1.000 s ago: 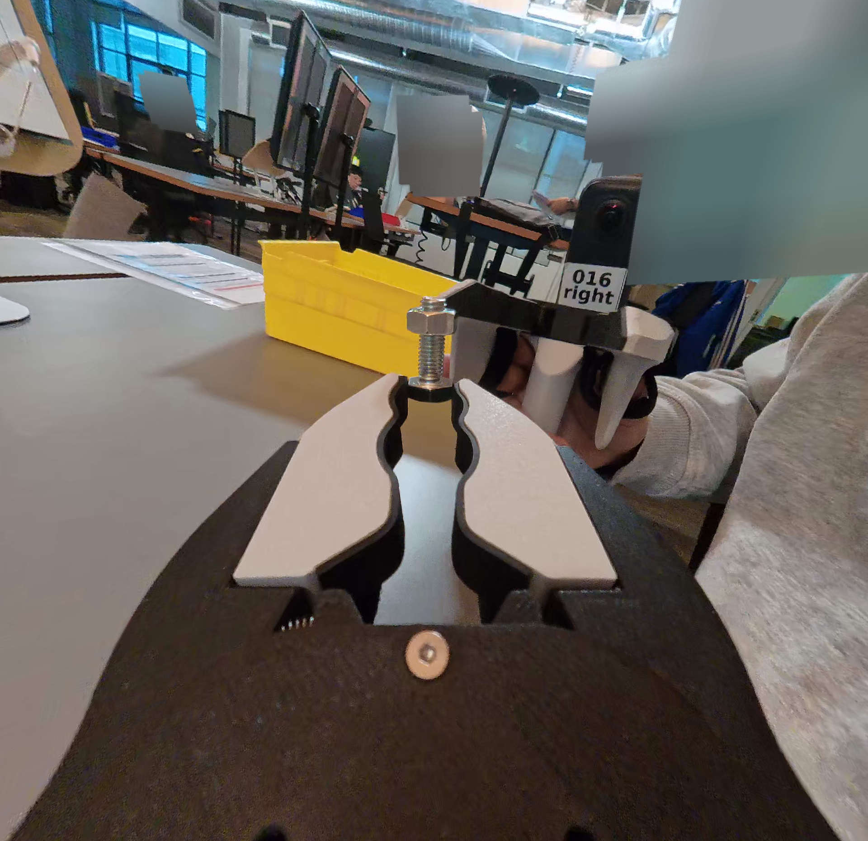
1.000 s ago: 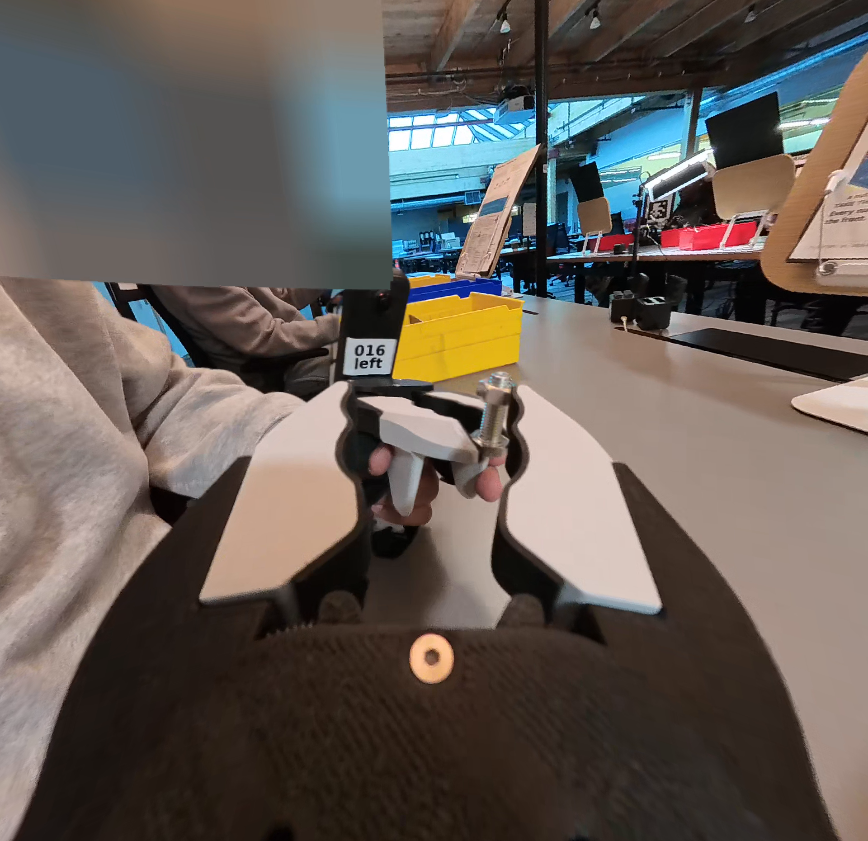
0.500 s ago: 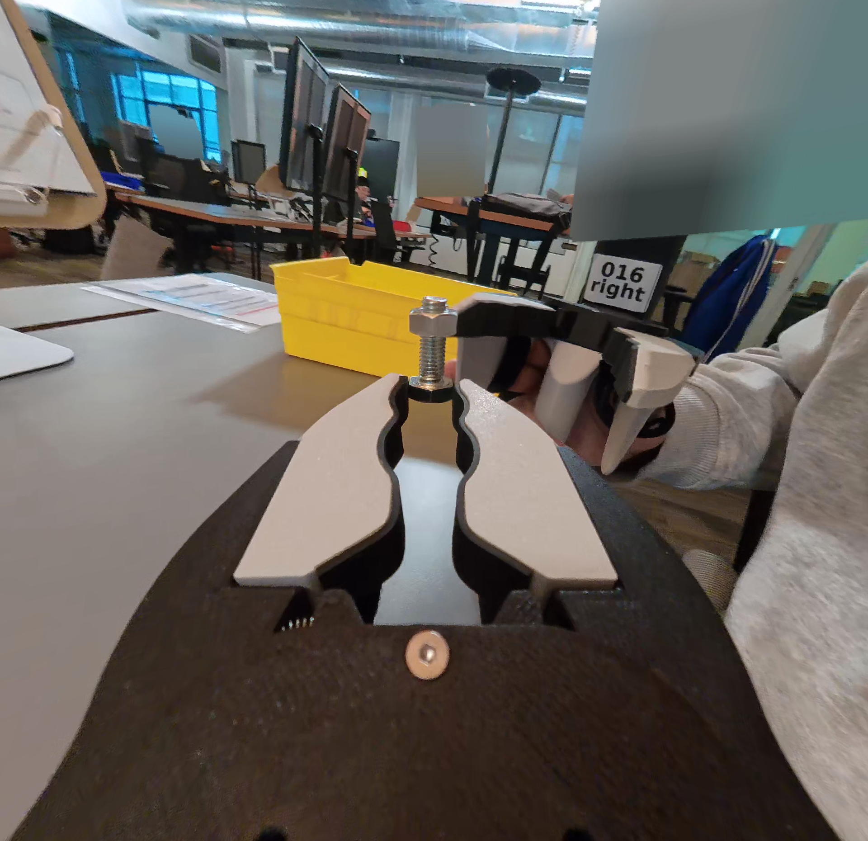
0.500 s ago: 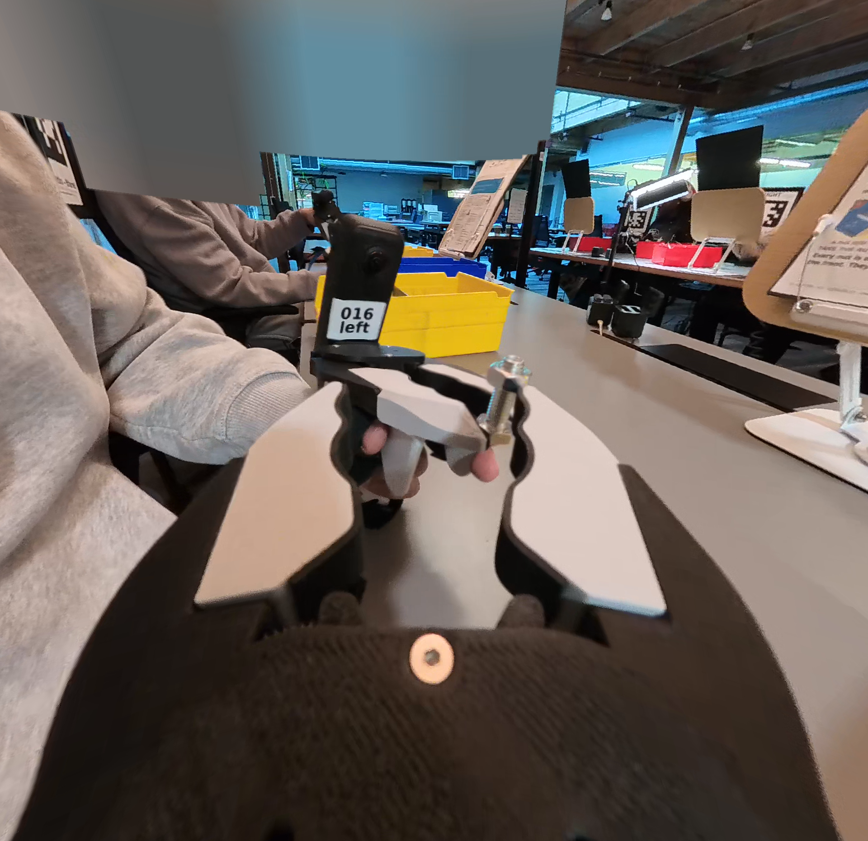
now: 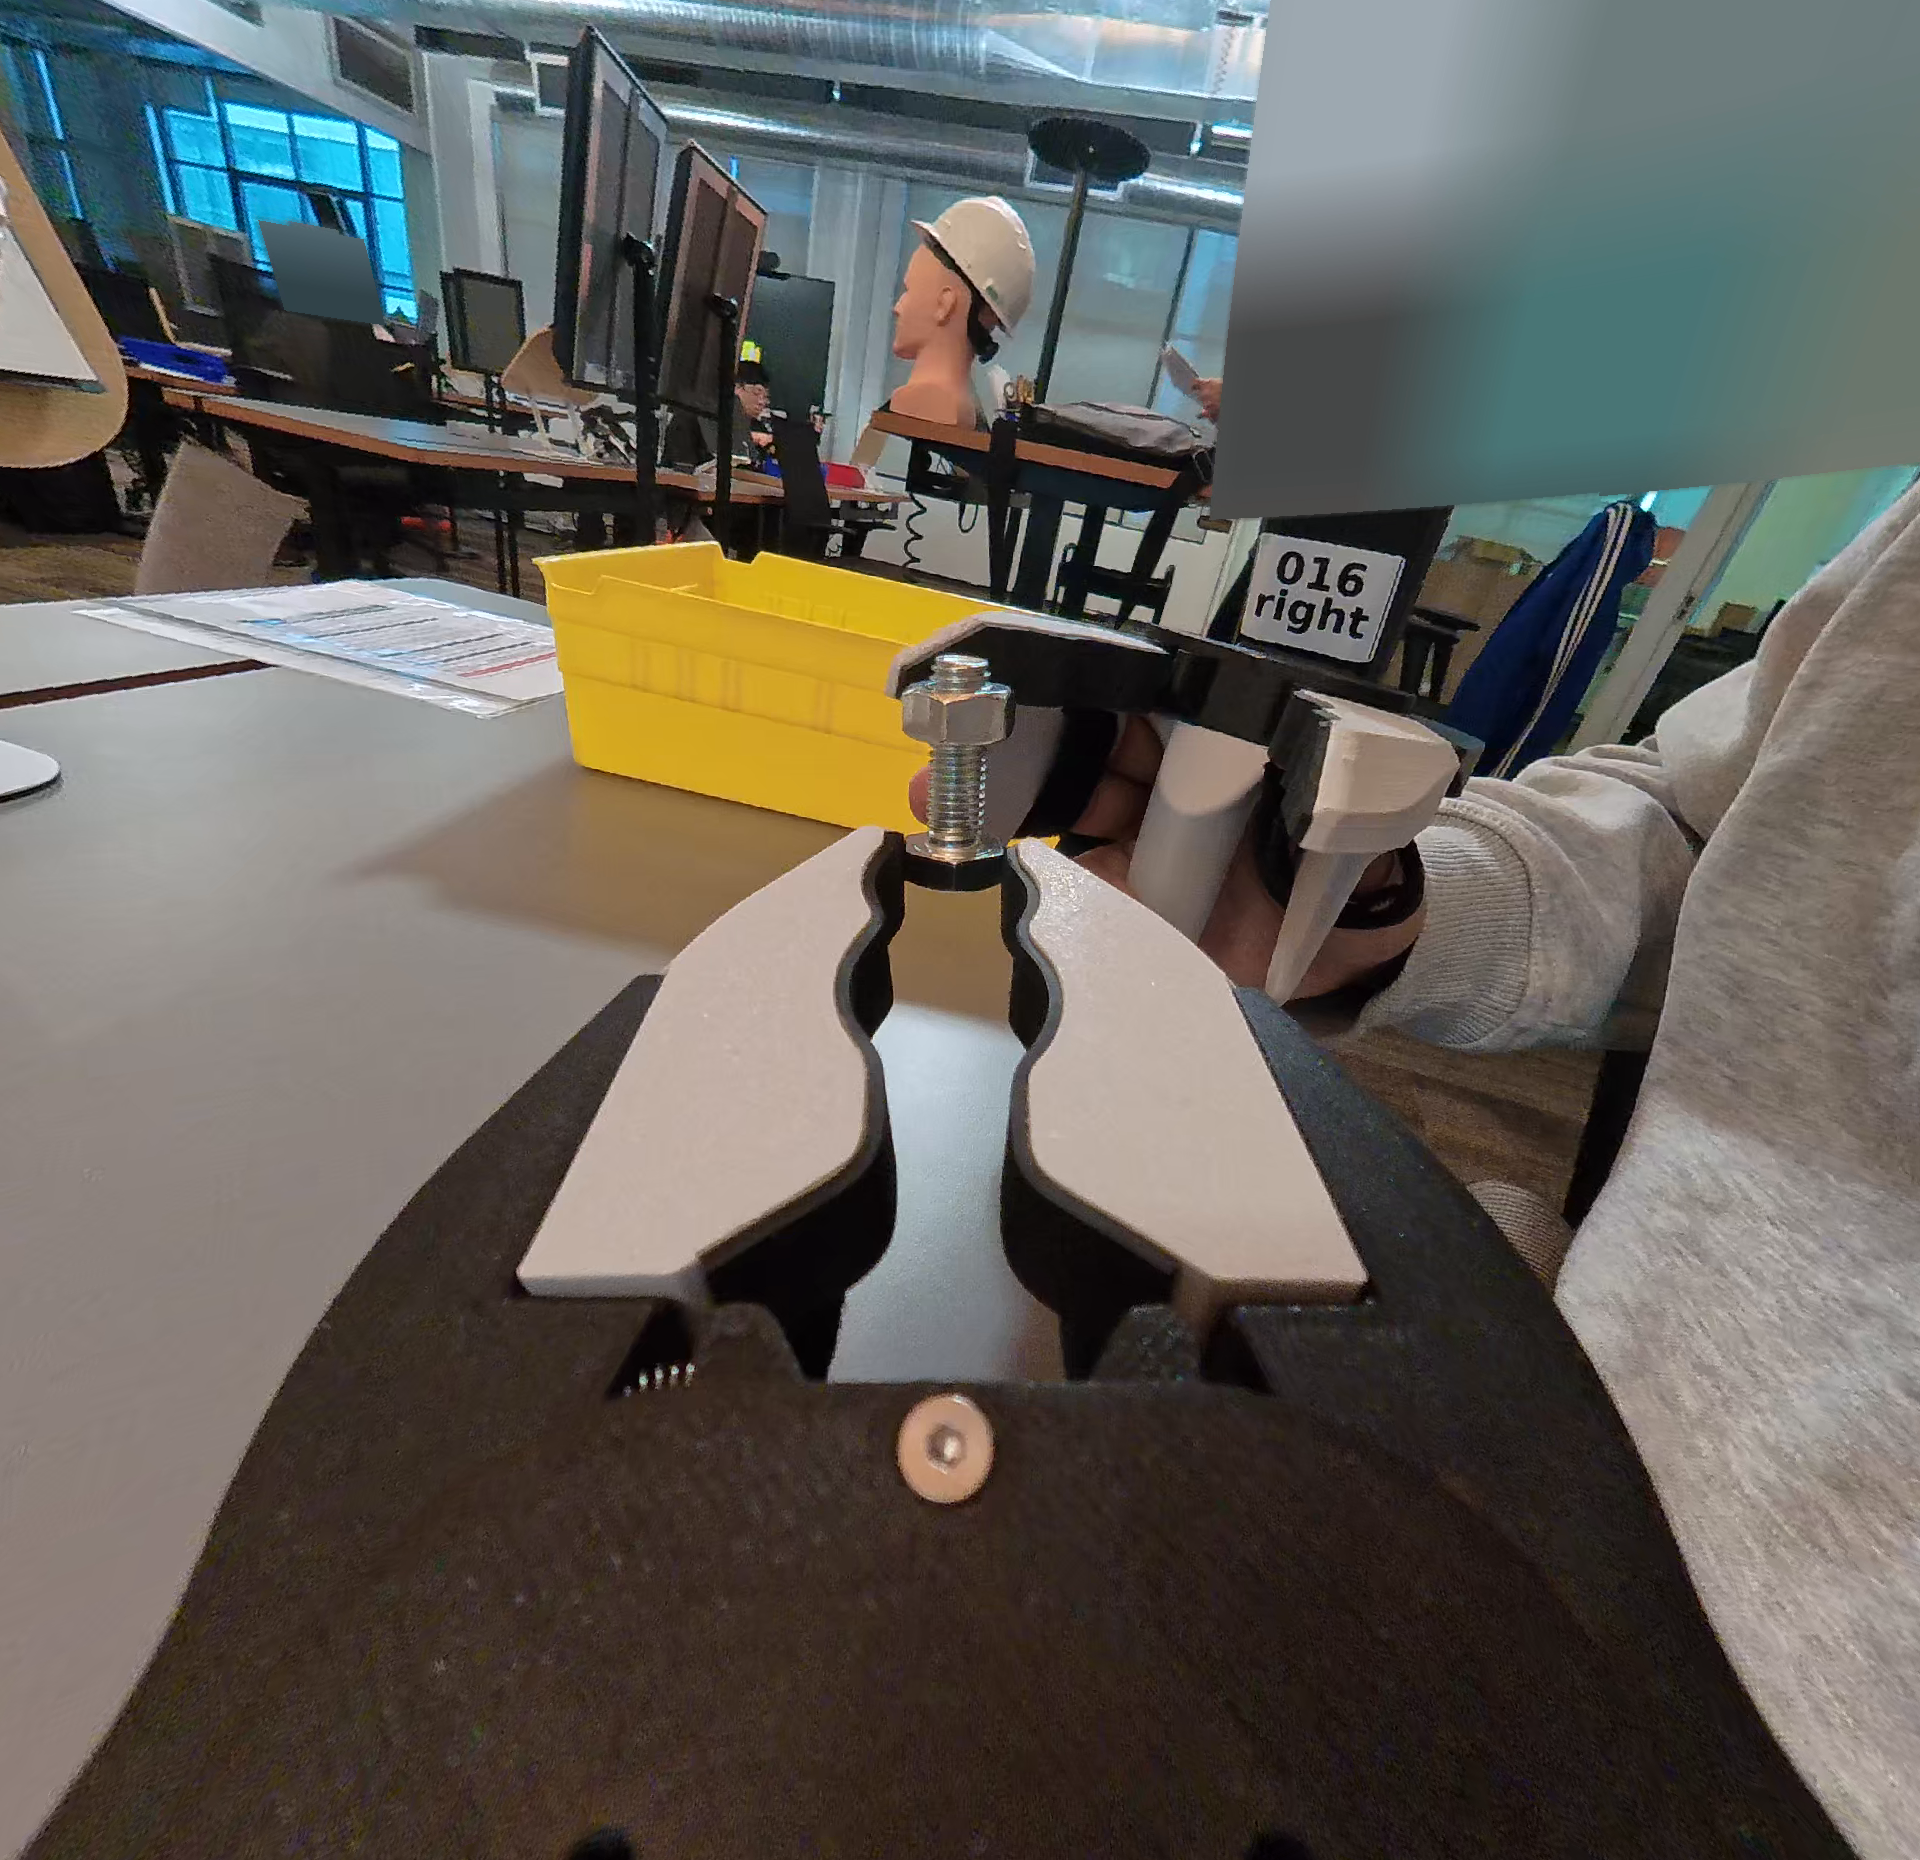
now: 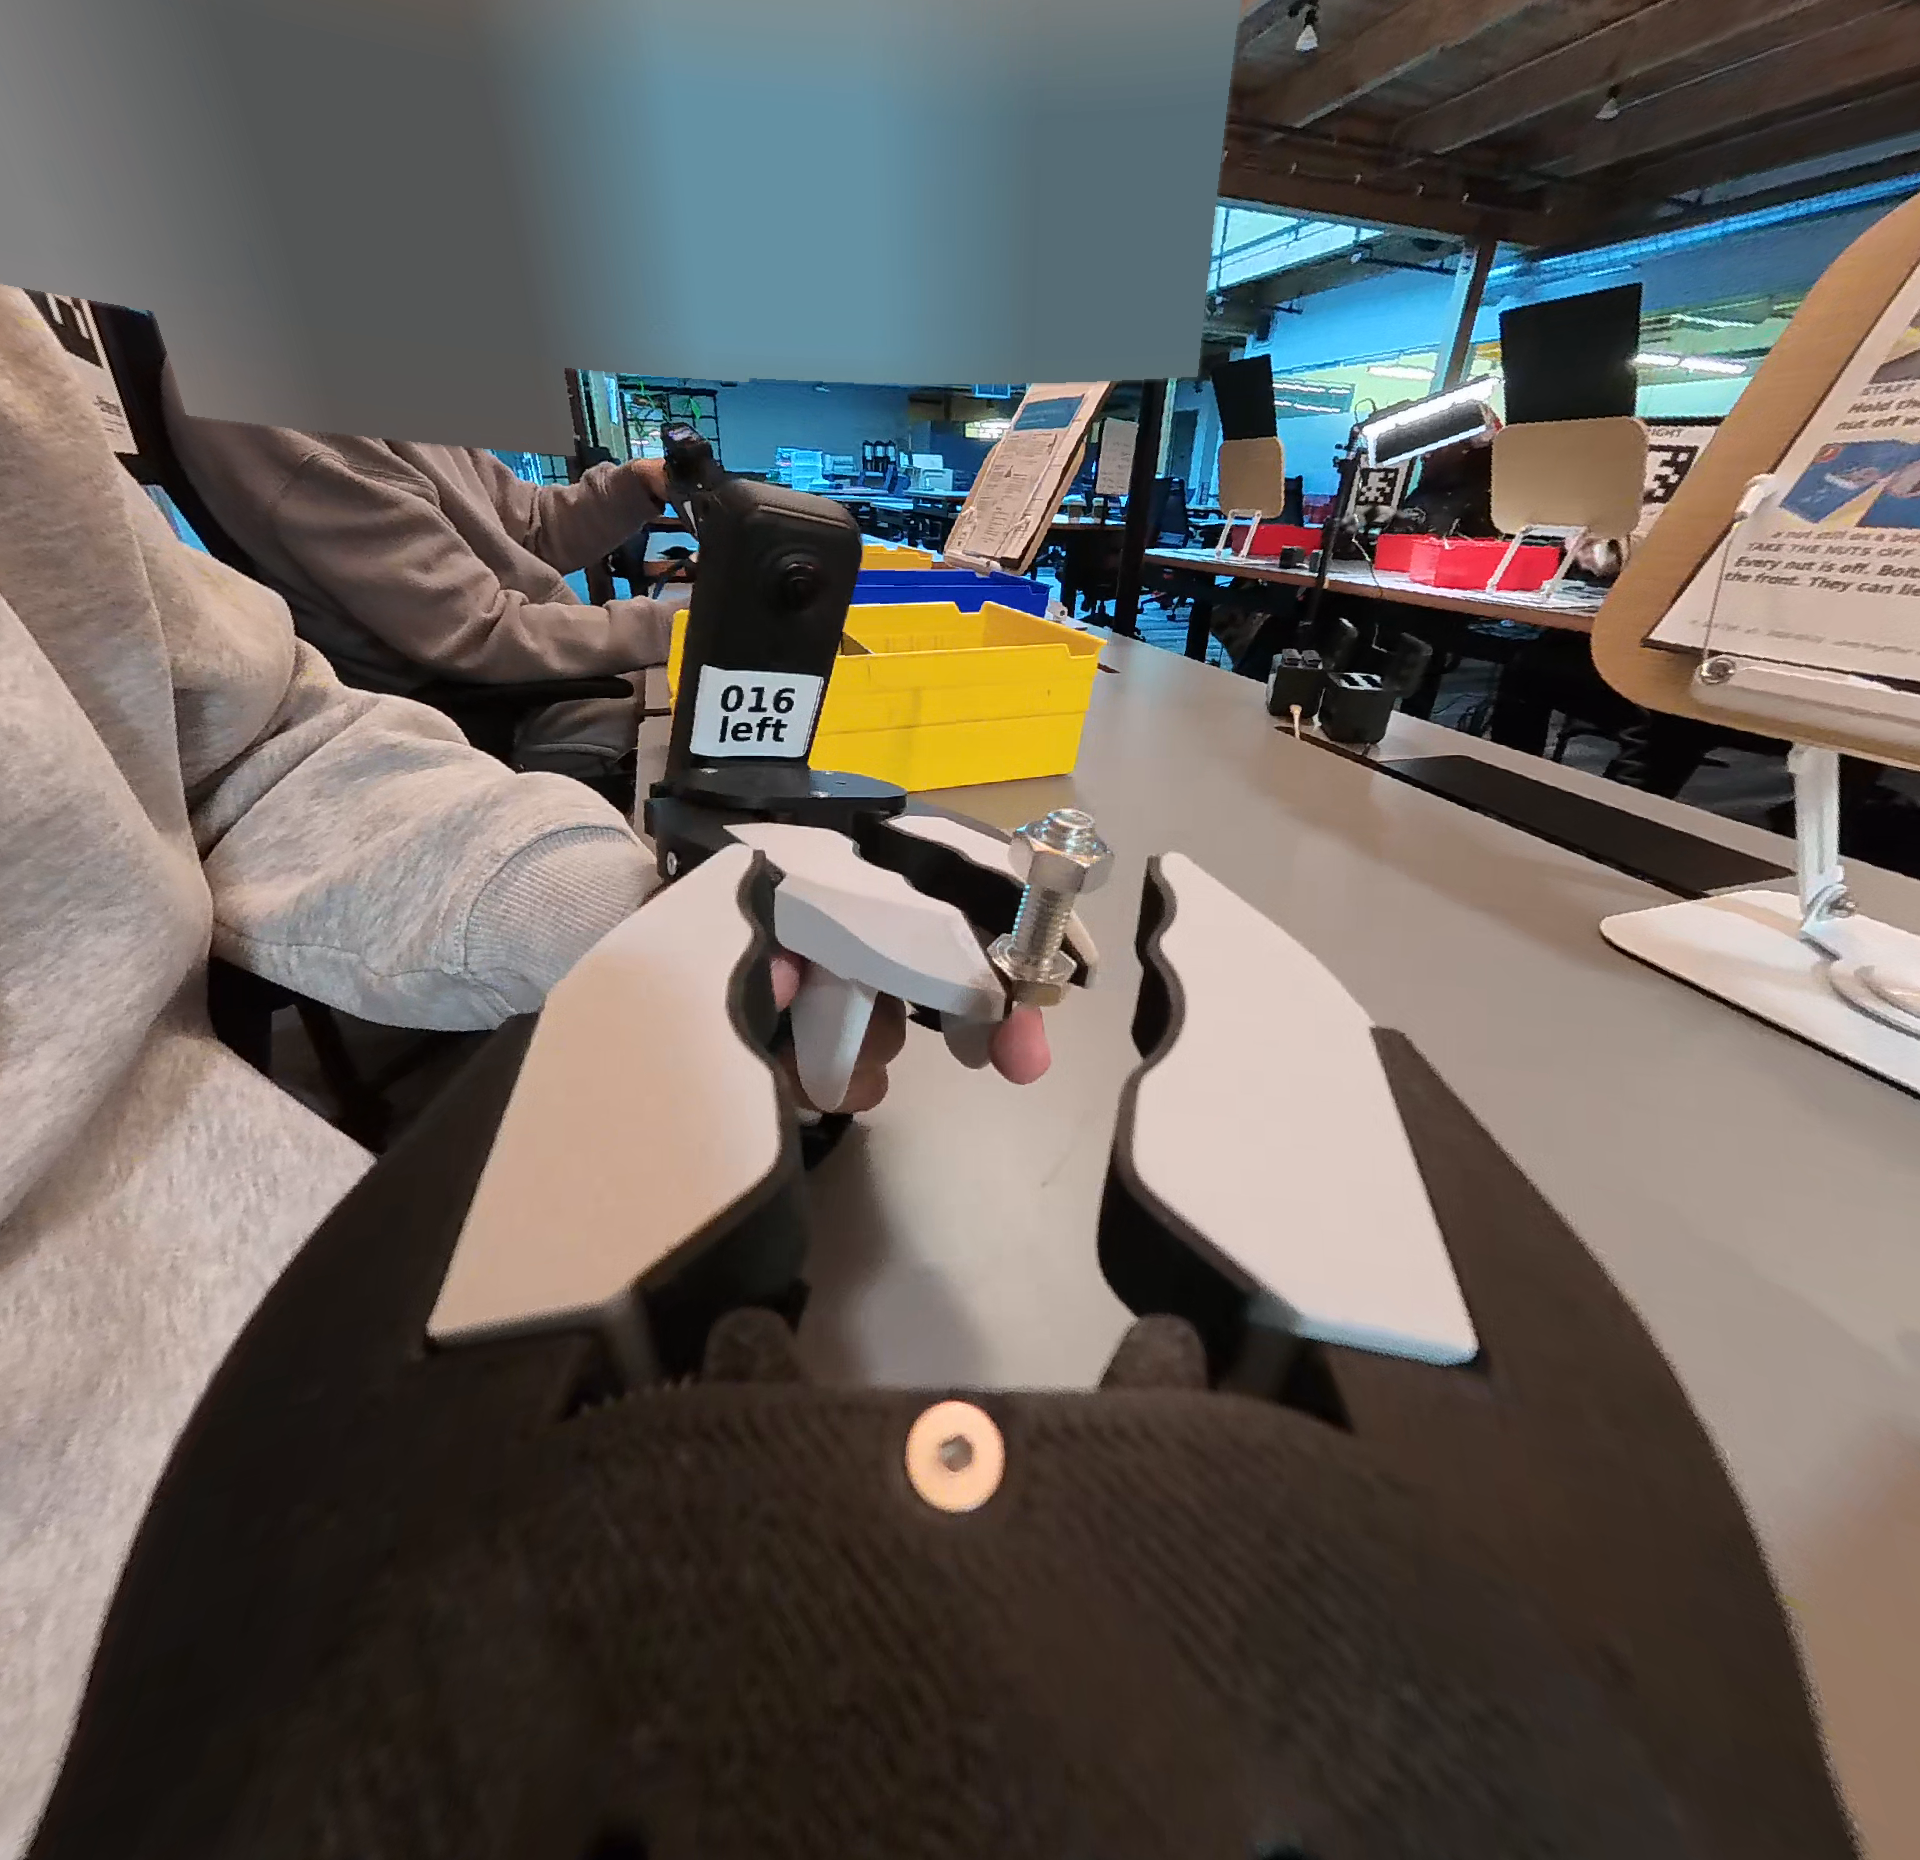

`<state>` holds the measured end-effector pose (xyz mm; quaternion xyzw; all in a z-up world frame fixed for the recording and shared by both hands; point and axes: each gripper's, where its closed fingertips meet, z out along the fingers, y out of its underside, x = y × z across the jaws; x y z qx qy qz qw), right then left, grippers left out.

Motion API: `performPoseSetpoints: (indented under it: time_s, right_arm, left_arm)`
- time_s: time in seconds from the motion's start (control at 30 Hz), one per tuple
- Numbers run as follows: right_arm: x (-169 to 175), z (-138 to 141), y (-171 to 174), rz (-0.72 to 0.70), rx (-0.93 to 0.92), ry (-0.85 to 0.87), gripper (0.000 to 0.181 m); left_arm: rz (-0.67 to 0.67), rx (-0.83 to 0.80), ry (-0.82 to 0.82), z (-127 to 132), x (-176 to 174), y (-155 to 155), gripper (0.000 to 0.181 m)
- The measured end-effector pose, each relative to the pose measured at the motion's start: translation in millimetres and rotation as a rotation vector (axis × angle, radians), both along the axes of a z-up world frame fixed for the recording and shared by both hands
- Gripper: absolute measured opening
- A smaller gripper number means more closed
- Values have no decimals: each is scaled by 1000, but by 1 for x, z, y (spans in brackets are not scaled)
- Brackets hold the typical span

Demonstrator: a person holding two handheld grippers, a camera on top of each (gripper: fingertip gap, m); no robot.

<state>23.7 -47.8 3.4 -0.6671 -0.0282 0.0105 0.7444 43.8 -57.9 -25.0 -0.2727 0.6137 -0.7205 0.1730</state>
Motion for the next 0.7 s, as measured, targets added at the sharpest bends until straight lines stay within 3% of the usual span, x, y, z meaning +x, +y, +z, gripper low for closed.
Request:
performPoseSetpoints:
  time_s: [0.13,0.23,0.5,0.7]
  right_arm:
    - [-6,0,0,31,-4,-1,64]
    - [-11,5,-4,69,8,-3,47]
    - [5,5,-6,28,31,97,59]
    - [-1,1,-3,55,9,88,61]
  left_arm:
    - [13,-14,10,0,2,3,19]
    - [26,-27,10,2,4,7,19]
    - [-6,5,-3,0,-1,0,18]
    - [-6,4,-2,0,-2,-1,19]
